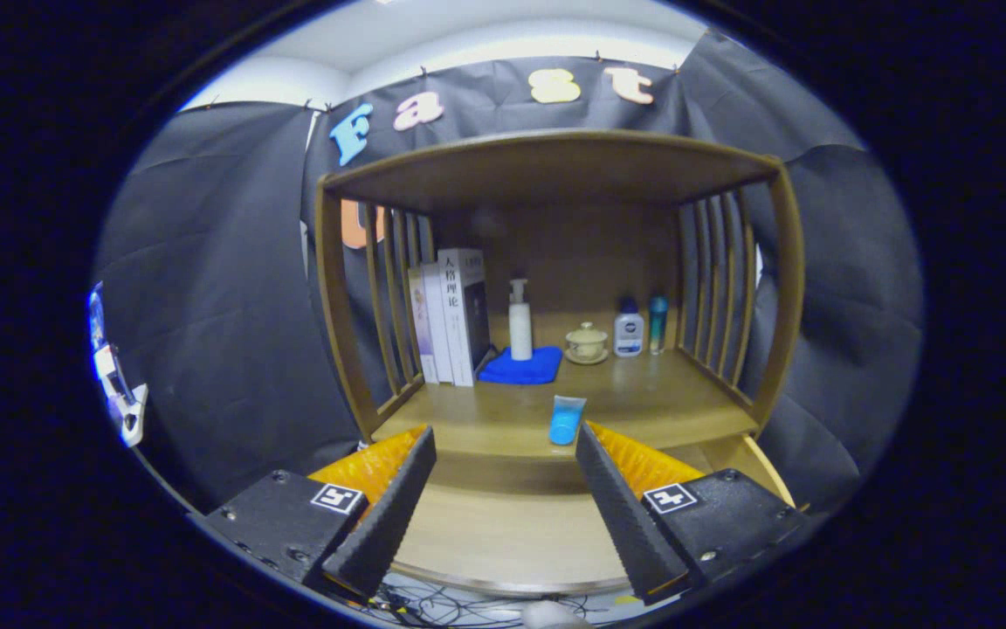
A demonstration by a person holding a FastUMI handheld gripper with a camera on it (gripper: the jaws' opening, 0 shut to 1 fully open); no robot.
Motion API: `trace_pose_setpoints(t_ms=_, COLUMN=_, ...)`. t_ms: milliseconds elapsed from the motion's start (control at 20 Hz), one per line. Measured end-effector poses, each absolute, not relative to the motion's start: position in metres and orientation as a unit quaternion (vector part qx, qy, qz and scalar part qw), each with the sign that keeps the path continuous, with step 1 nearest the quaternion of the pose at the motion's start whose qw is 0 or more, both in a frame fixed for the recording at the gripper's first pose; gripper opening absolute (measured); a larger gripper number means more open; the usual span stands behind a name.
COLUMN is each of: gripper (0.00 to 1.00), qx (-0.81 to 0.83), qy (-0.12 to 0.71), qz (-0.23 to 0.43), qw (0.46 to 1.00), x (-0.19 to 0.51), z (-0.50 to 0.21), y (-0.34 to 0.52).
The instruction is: Pull open the drawer, take out the items inside it, and place them on the countertop above the cabinet.
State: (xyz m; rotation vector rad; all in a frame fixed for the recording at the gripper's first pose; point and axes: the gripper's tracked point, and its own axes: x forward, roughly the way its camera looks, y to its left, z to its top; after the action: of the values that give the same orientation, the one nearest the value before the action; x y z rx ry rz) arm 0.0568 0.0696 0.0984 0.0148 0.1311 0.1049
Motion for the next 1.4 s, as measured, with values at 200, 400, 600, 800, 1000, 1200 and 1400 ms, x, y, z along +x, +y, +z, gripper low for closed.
trace_pose_setpoints(t_ms=200, gripper=1.0, qx=-0.007, qy=0.017, qz=0.028, qw=0.999, x=0.022, z=0.097, y=0.052)
trace_pose_setpoints(t_ms=400, gripper=1.0, qx=-0.005, qy=-0.003, qz=0.048, qw=0.999, x=0.002, z=0.082, y=0.061)
trace_pose_setpoints(t_ms=600, gripper=1.0, qx=-0.012, qy=-0.005, qz=0.031, qw=0.999, x=-0.007, z=0.058, y=0.055)
trace_pose_setpoints(t_ms=800, gripper=1.0, qx=-0.011, qy=0.0, qz=0.015, qw=1.0, x=-0.014, z=0.028, y=0.045)
trace_pose_setpoints(t_ms=1000, gripper=1.0, qx=-0.005, qy=0.005, qz=-0.002, qw=1.0, x=-0.013, z=-0.004, y=0.033)
trace_pose_setpoints(t_ms=1200, gripper=1.0, qx=0.005, qy=0.029, qz=-0.011, qw=1.0, x=-0.013, z=-0.04, y=0.023)
trace_pose_setpoints(t_ms=1400, gripper=1.0, qx=-0.005, qy=0.039, qz=-0.024, qw=0.999, x=-0.012, z=-0.065, y=0.015)
